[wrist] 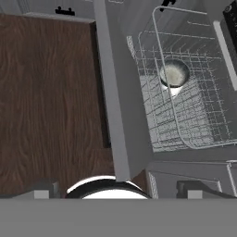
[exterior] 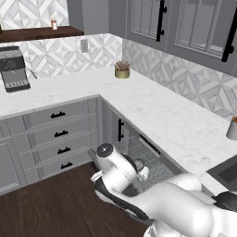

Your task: Pick up the cup and bowl from the counter, place them in the dishwasher, and close the dishwasher door.

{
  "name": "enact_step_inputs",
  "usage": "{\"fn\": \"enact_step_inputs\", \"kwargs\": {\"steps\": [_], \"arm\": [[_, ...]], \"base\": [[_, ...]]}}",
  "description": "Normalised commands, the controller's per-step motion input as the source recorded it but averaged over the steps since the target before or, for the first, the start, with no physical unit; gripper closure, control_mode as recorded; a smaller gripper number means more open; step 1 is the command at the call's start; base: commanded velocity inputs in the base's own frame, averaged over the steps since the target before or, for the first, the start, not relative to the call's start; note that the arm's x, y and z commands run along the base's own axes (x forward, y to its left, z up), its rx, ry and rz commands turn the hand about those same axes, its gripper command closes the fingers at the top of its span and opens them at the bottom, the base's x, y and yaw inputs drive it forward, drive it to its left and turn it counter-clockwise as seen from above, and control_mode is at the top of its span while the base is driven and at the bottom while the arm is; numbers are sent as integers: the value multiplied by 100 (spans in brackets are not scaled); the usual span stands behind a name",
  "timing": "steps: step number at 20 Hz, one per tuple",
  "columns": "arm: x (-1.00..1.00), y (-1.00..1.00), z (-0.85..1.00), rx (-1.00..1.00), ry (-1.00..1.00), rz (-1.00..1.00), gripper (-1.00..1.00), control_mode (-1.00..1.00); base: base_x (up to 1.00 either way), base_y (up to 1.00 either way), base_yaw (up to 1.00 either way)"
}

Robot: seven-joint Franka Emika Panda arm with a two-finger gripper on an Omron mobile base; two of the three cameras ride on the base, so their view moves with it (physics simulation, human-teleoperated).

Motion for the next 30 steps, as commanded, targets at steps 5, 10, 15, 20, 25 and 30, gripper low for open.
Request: {"fn": "enact_step_inputs", "kwargs": {"steps": [5, 10, 15, 20, 25, 30], "arm": [[0, 26, -41, -7, 0, -7, -100, -100], [5, 36, -44, -12, 0, -9, -100, -100], [23, 42, -48, -19, -1, -10, -100, -100], [34, 9, -43, -25, 0, -13, -100, -100], [48, 20, -46, -35, 0, -8, -100, -100], [36, 36, -51, -36, 0, -8, -100, -100]], "base": [[0, 0, 0], [0, 0, 0], [0, 0, 0], [0, 0, 0], [0, 0, 0], [0, 0, 0]]}}
